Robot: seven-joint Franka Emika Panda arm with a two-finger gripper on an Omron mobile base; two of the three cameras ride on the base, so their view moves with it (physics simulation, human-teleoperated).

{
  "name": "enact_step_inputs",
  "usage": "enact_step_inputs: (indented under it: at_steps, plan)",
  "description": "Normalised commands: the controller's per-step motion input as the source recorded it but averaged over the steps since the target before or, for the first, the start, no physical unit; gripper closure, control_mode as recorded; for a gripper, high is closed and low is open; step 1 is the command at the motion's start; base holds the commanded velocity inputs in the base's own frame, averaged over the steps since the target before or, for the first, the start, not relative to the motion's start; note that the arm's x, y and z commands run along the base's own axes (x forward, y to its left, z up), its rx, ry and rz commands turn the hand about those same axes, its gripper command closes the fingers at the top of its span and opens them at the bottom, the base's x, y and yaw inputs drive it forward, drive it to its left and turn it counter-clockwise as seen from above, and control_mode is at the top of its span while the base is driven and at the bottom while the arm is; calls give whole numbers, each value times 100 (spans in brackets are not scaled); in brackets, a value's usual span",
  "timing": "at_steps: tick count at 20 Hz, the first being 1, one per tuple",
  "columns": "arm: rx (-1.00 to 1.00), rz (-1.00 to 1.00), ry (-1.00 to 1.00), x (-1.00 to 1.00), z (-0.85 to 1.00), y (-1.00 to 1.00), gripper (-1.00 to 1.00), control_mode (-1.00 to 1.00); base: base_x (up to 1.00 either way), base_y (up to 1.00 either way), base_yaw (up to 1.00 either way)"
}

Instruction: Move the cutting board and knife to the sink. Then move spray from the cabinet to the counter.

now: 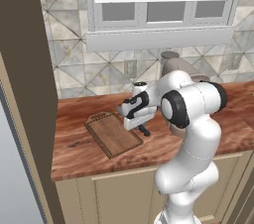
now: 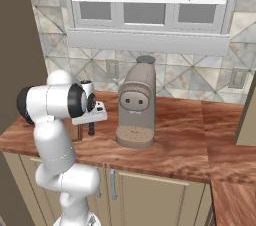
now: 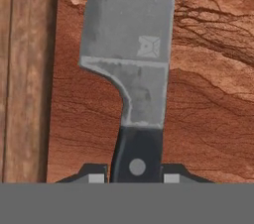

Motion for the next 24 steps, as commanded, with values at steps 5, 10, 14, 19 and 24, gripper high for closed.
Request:
enact_step_inputs:
  at_steps: [5, 10, 14, 19, 24]
  plan:
    - [0, 0, 2, 0, 0, 2, 100, -100, 0, 0, 0]
    - [0, 0, -11, -14, 40, 0, 100, -100, 0, 0, 0]
    - [0, 1, -3, -20, 98, 5, 100, -100, 0, 0, 0]
    - [0, 0, 11, -21, 100, -1, 100, -100, 0, 0, 0]
    - [1, 0, 7, -66, 100, -6, 100, -100, 0, 0, 0]
